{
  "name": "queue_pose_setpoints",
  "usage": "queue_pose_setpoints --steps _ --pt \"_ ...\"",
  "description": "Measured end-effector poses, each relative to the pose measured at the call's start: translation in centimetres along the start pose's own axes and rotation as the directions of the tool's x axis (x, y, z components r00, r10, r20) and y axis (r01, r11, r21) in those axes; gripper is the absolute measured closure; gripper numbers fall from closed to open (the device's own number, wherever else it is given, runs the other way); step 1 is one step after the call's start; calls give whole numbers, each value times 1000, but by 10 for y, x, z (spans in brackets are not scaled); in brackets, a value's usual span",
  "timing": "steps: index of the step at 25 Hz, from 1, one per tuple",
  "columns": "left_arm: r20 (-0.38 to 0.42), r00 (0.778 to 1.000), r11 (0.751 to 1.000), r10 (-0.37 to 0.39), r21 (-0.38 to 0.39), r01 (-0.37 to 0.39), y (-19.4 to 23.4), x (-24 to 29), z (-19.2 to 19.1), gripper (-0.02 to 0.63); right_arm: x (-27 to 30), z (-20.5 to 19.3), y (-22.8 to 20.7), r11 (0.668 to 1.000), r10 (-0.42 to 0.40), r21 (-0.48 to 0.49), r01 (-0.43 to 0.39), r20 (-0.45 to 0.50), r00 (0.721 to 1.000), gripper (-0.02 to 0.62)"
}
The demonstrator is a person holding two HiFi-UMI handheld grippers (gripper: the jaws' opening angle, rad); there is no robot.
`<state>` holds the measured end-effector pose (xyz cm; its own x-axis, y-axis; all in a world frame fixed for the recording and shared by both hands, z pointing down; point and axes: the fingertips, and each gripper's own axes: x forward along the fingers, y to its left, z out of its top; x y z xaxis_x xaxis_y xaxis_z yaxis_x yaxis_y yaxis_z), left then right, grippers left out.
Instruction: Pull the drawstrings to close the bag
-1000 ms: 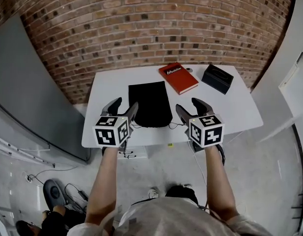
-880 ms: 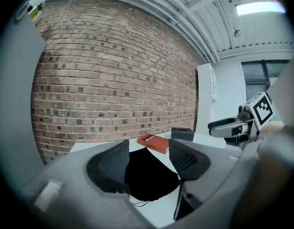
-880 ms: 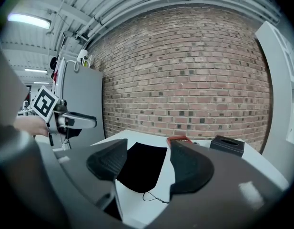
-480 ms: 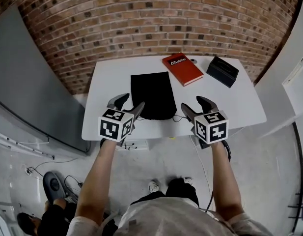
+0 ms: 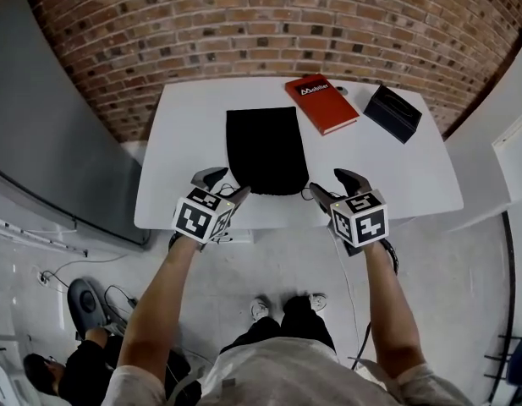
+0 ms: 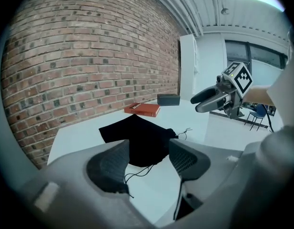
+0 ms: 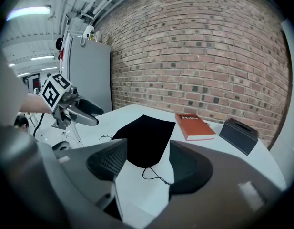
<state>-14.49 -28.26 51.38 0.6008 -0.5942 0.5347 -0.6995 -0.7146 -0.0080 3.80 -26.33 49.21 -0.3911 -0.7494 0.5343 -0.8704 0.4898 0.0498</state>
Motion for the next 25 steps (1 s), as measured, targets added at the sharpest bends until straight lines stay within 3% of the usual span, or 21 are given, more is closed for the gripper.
queue_pose_setpoints --steps 15,25 --pt "-215 975 994 -54 86 74 -7 51 -66 341 40 -63 3 994 90 -39 -98 -158 983 324" --pt "-254 966 989 -58 117 90 8 78 -86 363 77 -88 2 982 149 -74 -172 -248 957 341"
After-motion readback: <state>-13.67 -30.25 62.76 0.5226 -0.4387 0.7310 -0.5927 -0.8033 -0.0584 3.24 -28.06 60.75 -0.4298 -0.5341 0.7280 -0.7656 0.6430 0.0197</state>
